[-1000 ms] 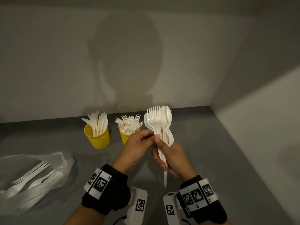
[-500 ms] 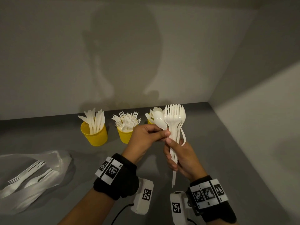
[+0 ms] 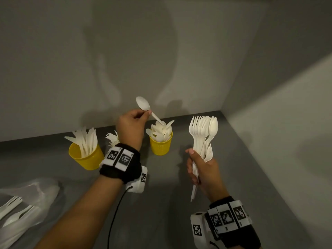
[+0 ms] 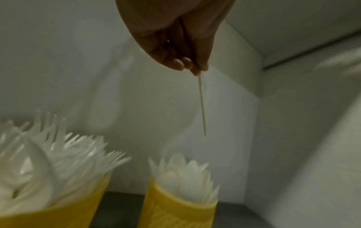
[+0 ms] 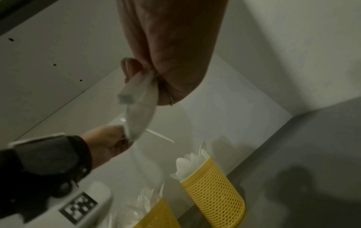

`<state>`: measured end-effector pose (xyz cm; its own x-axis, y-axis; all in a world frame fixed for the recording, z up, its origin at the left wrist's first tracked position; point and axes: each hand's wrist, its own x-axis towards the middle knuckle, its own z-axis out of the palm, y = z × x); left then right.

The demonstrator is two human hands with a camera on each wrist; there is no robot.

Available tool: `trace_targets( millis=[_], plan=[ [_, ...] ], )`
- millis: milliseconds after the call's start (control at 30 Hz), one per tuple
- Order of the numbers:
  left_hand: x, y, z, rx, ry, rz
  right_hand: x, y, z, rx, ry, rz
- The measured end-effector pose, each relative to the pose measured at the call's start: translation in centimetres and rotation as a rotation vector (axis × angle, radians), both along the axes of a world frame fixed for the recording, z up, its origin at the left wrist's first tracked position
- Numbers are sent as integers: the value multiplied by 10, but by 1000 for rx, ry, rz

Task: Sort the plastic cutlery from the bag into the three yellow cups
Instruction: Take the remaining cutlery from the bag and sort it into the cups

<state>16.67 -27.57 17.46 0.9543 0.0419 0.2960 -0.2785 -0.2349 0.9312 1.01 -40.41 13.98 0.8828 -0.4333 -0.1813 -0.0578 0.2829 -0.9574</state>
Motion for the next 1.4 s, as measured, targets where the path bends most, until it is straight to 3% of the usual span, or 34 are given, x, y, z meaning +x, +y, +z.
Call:
trace_targets(
  millis=[200,300,467,533,633,700,800,1100,1233,1400],
  plan=[
    [28,-28,-55,585,-32,-104,8,-10,3,-58,53,17],
    [33,-34,-73,832,101,-143,11,-13,5,-82,78,26],
    [14,-17,-54,625,157,-125,14,-13,8,-96,67,52],
    [-7,-8,-40,433,127,-137,14,-9,11,-100,48,74],
    [-51,4,-14,133,178,-347,14,3,14,-70,8,123],
    [-72,9,1,45,265,-476,13,12,16,-48,-32,157],
    [-87,15,14,-54,339,-514,10,27,19,-15,-77,226],
    [-93,42,33,-101,310,-499,3,57,25,-27,-120,337],
    [-94,47,29,-139,258,-408,3,64,29,-69,-118,336],
    [-87,58,28,-199,282,-425,3,69,29,13,-121,287]
  ],
)
